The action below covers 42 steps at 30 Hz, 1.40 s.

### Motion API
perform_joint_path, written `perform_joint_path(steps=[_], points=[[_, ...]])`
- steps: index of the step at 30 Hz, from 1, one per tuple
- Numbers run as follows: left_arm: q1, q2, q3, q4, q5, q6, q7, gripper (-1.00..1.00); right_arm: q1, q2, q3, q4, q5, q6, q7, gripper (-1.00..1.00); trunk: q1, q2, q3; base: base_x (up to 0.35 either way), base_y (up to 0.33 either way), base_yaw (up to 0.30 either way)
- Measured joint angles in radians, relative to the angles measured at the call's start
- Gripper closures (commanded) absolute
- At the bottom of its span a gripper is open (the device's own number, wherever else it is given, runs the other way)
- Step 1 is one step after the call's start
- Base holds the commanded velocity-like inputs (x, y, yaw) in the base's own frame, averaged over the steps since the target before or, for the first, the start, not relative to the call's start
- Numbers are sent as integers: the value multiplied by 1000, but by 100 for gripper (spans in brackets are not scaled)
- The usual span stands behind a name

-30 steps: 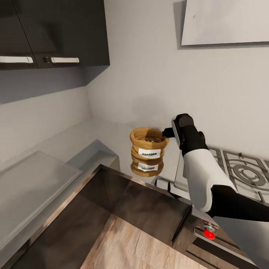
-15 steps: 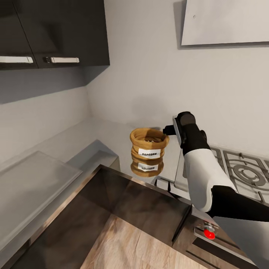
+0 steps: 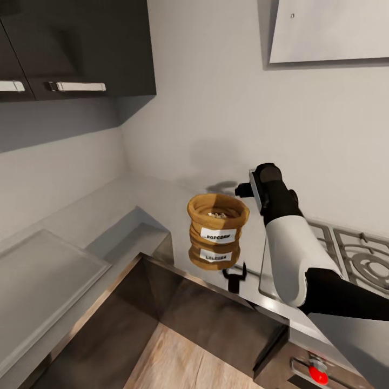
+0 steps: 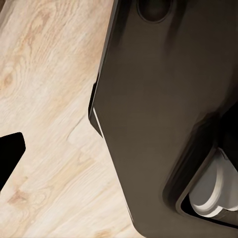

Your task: In the kitchen, take the popcorn bag from the countertop, put it into the microwave, and heat it until the popcorn is cooked so the cooked popcorn ends up inside the bag.

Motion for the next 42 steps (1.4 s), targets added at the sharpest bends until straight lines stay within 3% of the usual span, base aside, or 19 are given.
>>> perform_joint_path(steps=[7,13,18,34,35,42], points=[[0,0,1,0,0,0,1,-100,0,0,-2,108,0,0,0,-100,0,0,0,7,0,0],[0,0,2,0,1,0,0,-100,23,0,-28,85,-6,0,-1,-100,0,0,0,0,0,0],[0,0,3,0,1,0,0,-100,26,0,-17,103,-5,0,3,-100,0,0,0,0,0,0],[0,-3,1,-1,0,0,-1,-100,46,0,-20,81,-2,-88,-5,-100,1,0,0,-40,0,0],[0,-3,1,-2,0,0,-1,-100,46,0,-20,82,-3,-149,-5,-100,0,0,0,-54,0,0],[0,-2,1,-2,-1,0,-1,-100,46,0,-22,83,-5,-182,-6,-100,0,0,0,-10,0,0]])
